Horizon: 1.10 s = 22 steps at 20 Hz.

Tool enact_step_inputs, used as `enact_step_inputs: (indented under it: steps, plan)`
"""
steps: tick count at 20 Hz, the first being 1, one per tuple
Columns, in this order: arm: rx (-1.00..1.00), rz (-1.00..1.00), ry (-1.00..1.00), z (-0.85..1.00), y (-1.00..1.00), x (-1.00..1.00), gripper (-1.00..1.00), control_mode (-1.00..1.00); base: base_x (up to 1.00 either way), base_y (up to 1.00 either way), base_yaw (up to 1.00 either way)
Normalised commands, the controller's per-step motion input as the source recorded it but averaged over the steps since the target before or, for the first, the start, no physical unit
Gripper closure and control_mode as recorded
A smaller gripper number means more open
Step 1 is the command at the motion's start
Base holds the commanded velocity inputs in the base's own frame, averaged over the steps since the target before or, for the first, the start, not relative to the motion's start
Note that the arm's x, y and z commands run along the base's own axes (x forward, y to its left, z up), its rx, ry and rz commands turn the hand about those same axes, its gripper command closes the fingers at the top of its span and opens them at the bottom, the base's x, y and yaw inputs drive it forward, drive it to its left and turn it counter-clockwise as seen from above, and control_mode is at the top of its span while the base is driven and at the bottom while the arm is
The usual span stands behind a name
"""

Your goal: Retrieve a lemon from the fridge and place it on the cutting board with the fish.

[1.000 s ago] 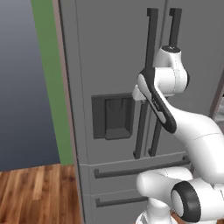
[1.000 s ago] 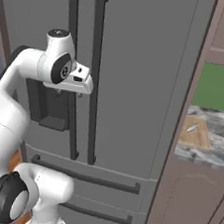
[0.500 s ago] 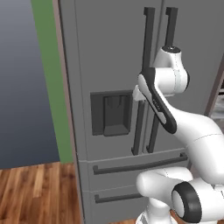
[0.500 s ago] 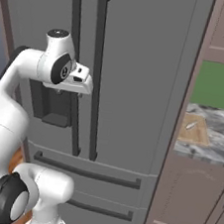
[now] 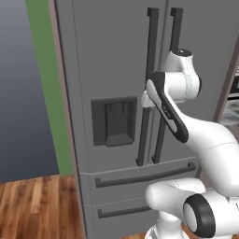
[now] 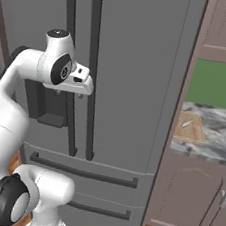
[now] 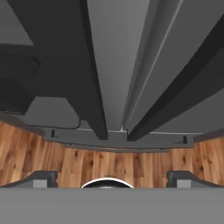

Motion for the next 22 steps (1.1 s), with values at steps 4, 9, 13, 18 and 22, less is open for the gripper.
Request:
enact_step_inputs:
  steps: [4, 9, 13, 18, 22]
  plan:
    - [0.0, 0.0, 0.0, 0.0, 0.0, 0.0, -1.0, 1.0, -0.95, -0.37, -0.11]
    - [0.0, 0.0, 0.0, 0.0, 0.0, 0.0, -1.0, 1.0, -0.94, -0.21, -0.06]
    - [0.0, 0.0, 0.0, 0.0, 0.0, 0.0, -1.0, 1.0, -0.38, 0.0, 0.0]
    - [0.0, 0.0, -0.04, 0.0, -0.08, 0.0, -1.0, -1.0, 0.0, 0.0, 0.0]
    - [0.02, -0.07, -0.21, 0.0, -0.44, -0.24, -1.0, -1.0, 0.0, 0.0, 0.0]
